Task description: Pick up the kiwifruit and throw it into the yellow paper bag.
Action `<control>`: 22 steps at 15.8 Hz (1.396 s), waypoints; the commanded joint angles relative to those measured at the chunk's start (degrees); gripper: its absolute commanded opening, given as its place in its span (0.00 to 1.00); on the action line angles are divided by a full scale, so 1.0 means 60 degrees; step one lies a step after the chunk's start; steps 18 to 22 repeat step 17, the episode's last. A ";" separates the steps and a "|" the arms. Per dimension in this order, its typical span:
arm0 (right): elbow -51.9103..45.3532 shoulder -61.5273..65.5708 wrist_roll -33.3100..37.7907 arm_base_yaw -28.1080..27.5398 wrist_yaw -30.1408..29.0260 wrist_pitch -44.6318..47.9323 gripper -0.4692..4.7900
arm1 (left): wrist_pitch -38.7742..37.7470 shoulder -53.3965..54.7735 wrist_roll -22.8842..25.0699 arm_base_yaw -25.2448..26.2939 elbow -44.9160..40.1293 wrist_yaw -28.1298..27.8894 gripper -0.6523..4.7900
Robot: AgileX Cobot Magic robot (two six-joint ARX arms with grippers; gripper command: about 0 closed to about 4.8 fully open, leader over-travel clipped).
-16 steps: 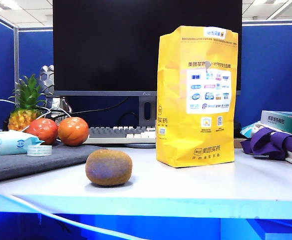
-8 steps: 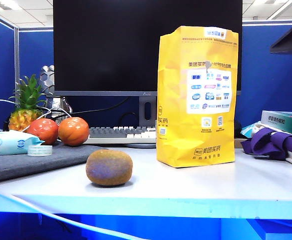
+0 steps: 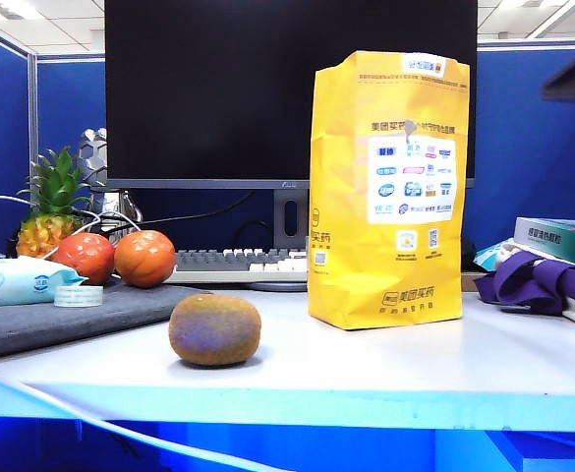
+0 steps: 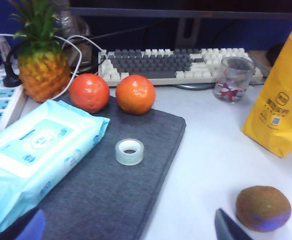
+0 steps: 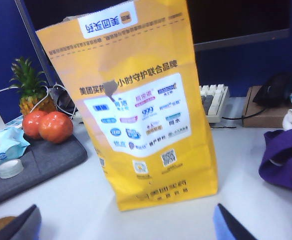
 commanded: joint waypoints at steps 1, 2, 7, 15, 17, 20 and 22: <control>-0.0270 -0.1239 0.0025 0.0004 0.0004 -0.1457 1.00 | 0.0117 -0.0896 0.0011 0.0000 -0.0568 0.0076 1.00; -0.0270 -0.2073 0.0025 0.0000 0.0018 -0.2656 1.00 | 0.0117 -0.1676 0.0011 0.0000 -0.1060 0.0080 1.00; -0.0270 -0.3617 0.0025 -0.0018 0.0015 -0.3931 1.00 | 0.2004 -0.1719 0.0011 0.0004 -0.2969 0.0080 1.00; -0.0270 -0.3617 0.0025 -0.0018 0.0015 -0.3931 1.00 | 0.3537 -0.1719 0.0011 0.0004 -0.3854 0.0080 1.00; -0.0270 -0.3617 0.0025 -0.0018 0.0015 -0.3931 1.00 | 0.3537 -0.1719 0.0011 0.0004 -0.3854 0.0080 1.00; -0.0270 -0.3617 0.0025 -0.0018 0.0015 -0.3931 1.00 | 0.3537 -0.1719 0.0011 0.0004 -0.3854 0.0080 1.00; -0.0270 -0.3617 0.0025 -0.0018 0.0015 -0.3931 1.00 | 0.3537 -0.1719 0.0011 0.0004 -0.3854 0.0080 1.00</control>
